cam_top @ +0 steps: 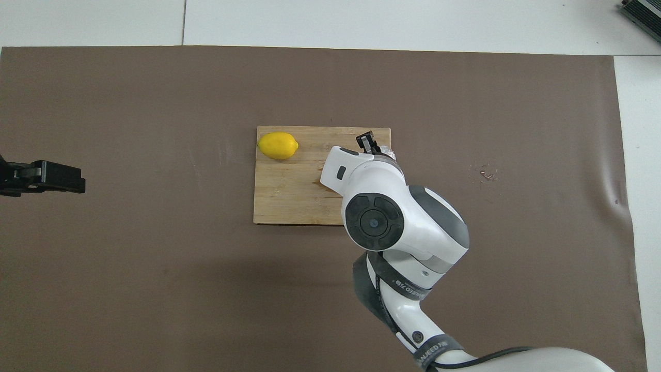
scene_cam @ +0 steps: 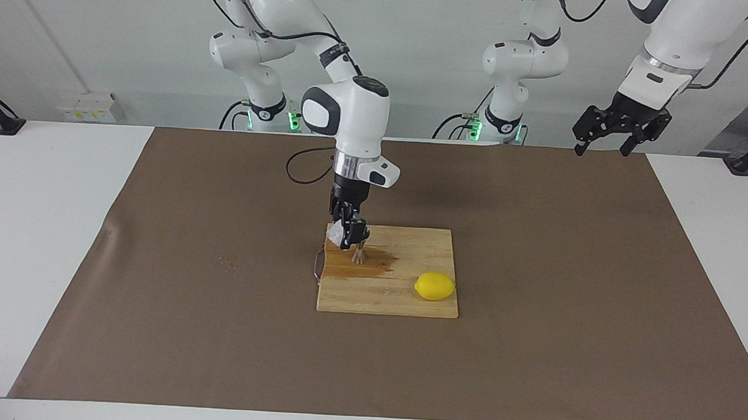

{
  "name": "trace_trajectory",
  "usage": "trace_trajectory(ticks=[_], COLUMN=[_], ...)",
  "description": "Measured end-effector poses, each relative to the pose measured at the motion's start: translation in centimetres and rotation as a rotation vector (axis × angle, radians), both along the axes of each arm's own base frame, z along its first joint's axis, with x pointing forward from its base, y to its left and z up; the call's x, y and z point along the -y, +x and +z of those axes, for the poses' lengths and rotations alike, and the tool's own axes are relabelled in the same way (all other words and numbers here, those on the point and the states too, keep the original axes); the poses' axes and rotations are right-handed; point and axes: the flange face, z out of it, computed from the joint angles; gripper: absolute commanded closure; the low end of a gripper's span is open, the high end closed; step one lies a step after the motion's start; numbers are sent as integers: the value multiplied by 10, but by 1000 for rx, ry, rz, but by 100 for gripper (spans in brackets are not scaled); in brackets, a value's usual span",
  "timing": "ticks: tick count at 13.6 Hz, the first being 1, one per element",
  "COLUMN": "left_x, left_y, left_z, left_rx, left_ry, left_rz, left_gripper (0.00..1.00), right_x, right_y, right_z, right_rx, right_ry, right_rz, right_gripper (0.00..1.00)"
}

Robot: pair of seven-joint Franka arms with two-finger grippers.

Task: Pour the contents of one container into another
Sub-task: 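Tilt the white cup with the right gripper over the metal cup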

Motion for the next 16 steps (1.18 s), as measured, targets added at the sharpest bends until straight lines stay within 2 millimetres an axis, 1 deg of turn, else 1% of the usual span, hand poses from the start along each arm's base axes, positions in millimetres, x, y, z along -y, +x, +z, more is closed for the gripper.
trace_trajectory(ticks=[5,16], left_x=[0,0], left_y=[0,0], left_z=[0,0], left_rx=[0,0], left_ry=[0,0], left_rz=[0,0], left_gripper=[0,0], right_x=[0,1], right_y=[-4,-5], right_z=[-7,-6], right_rx=[16,28], right_ry=[-23,4], right_rz=[-12,-66], right_gripper=[78,78])
